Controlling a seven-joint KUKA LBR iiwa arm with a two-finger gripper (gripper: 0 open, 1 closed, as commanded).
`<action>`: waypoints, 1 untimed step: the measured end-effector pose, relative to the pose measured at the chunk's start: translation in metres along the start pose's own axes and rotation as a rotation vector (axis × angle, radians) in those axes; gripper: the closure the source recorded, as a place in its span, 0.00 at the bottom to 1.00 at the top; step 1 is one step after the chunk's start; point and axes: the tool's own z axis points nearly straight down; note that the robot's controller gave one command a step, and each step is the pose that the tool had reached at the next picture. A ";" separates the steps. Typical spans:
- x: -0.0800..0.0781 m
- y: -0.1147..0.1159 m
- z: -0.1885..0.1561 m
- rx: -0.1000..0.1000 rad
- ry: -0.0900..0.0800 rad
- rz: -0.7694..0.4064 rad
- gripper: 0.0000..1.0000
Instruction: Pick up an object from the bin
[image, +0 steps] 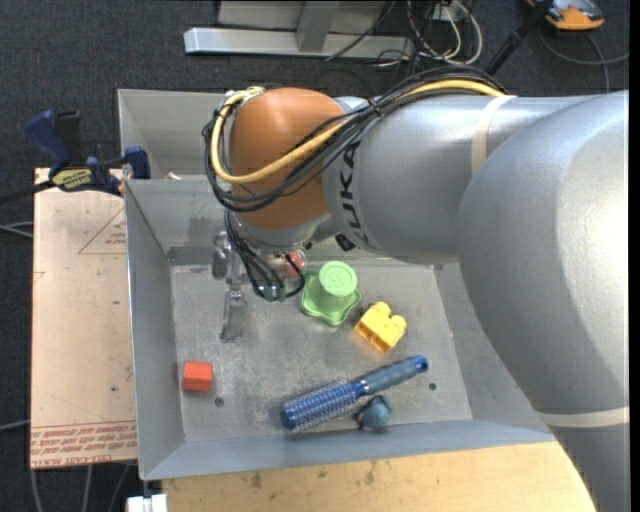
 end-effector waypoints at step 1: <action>0.072 0.030 0.097 0.001 0.002 0.176 0.00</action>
Offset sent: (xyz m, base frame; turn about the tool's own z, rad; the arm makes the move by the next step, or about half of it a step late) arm -0.0687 0.0280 -0.0927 0.1806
